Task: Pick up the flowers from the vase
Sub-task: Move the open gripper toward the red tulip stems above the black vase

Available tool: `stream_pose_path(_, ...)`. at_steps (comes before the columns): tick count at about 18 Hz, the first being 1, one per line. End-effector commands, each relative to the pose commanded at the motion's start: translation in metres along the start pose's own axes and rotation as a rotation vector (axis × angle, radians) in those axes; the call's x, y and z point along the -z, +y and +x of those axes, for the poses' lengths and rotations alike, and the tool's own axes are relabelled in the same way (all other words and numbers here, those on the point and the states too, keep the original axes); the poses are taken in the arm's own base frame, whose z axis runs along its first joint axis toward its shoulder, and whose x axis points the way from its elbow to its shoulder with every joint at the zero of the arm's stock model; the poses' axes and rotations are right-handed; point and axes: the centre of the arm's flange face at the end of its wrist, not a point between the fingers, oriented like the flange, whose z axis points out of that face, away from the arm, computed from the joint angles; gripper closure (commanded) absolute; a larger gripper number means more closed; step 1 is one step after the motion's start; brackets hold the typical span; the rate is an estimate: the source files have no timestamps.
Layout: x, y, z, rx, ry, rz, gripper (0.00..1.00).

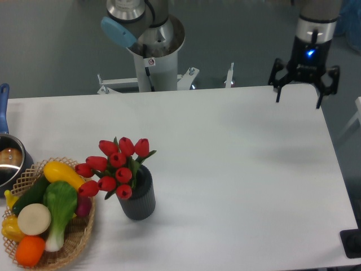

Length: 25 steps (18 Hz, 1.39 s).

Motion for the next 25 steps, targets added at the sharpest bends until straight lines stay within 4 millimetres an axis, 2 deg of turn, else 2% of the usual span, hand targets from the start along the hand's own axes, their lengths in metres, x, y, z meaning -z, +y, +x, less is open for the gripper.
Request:
stream_pose_path(2, -0.012, -0.003, 0.015, -0.003, 0.039, 0.037, 0.0)
stream_pose_path(10, -0.04, -0.066, 0.067, -0.124, 0.185, 0.241, 0.0)
stream_pose_path(12, -0.058, -0.074, 0.083, -0.137, 0.243, 0.298, 0.0)
stream_pose_path(15, -0.068, -0.093, 0.102, -0.228, 0.277, 0.327, 0.0)
stream_pose_path(21, -0.095, -0.112, 0.133, -0.282, 0.349, 0.328, 0.0)
stream_pose_path(25, -0.101, -0.126, 0.154, -0.299, 0.386, 0.332, 0.0)
